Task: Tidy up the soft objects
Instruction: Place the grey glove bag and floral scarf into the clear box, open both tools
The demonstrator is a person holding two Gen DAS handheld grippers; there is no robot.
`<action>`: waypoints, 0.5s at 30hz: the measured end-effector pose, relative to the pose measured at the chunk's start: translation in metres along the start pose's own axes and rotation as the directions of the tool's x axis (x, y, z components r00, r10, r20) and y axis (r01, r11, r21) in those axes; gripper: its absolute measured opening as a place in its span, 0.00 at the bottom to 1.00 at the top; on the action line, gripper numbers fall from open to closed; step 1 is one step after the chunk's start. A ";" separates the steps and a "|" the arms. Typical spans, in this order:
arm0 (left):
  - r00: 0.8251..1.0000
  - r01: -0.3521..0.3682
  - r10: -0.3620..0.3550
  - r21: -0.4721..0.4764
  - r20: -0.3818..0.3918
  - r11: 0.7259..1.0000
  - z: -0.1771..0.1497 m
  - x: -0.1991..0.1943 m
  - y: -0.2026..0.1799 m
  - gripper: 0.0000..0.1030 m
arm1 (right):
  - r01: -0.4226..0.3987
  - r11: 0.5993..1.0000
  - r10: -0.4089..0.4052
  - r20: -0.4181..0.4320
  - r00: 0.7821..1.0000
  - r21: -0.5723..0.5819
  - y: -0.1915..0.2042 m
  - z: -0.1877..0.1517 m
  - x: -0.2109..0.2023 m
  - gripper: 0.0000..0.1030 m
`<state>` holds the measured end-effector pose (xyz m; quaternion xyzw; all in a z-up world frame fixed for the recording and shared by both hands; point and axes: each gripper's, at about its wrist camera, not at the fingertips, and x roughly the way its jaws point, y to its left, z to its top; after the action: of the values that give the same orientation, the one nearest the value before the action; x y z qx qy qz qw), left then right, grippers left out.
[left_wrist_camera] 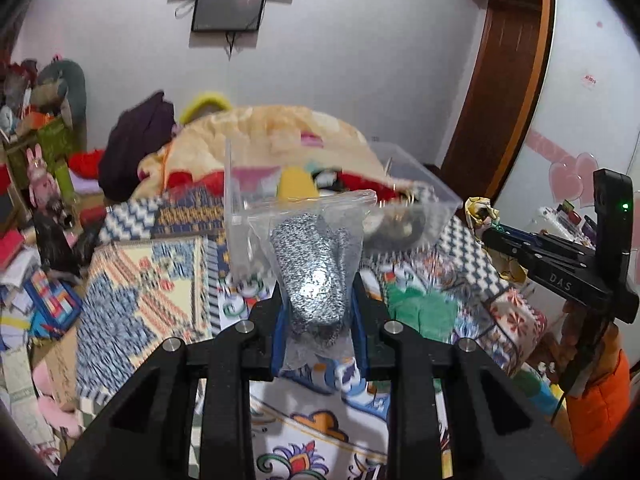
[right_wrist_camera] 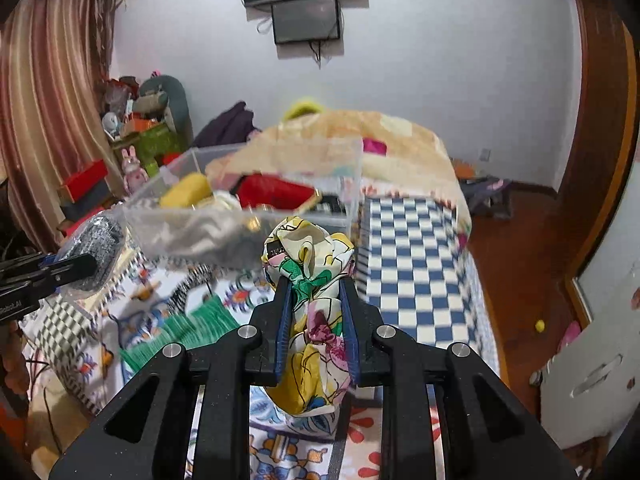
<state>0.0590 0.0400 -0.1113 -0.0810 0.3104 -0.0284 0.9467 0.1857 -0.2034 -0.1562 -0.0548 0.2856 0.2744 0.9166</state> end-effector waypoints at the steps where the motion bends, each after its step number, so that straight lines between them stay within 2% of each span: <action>1: 1.000 -0.002 0.002 0.002 0.012 1.000 0.004 -0.002 0.000 0.26 | -0.005 1.000 0.005 0.017 1.000 -0.001 0.001 0.005 -0.002 0.20; 8: 0.996 -0.026 0.025 0.011 0.085 1.000 0.036 0.000 -0.001 0.26 | -0.029 1.000 0.030 0.107 0.994 -0.009 0.009 0.035 -0.005 0.20; 15: 0.996 0.002 -0.003 0.014 0.088 1.000 0.059 0.022 -0.005 0.26 | -0.049 0.998 0.053 0.135 0.990 -0.029 0.025 0.050 0.013 0.20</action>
<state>0.1117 0.0409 -0.0766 -0.0757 0.2681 -0.0281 0.9600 0.2056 -0.1637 -0.1207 -0.0405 0.2205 0.3044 0.9258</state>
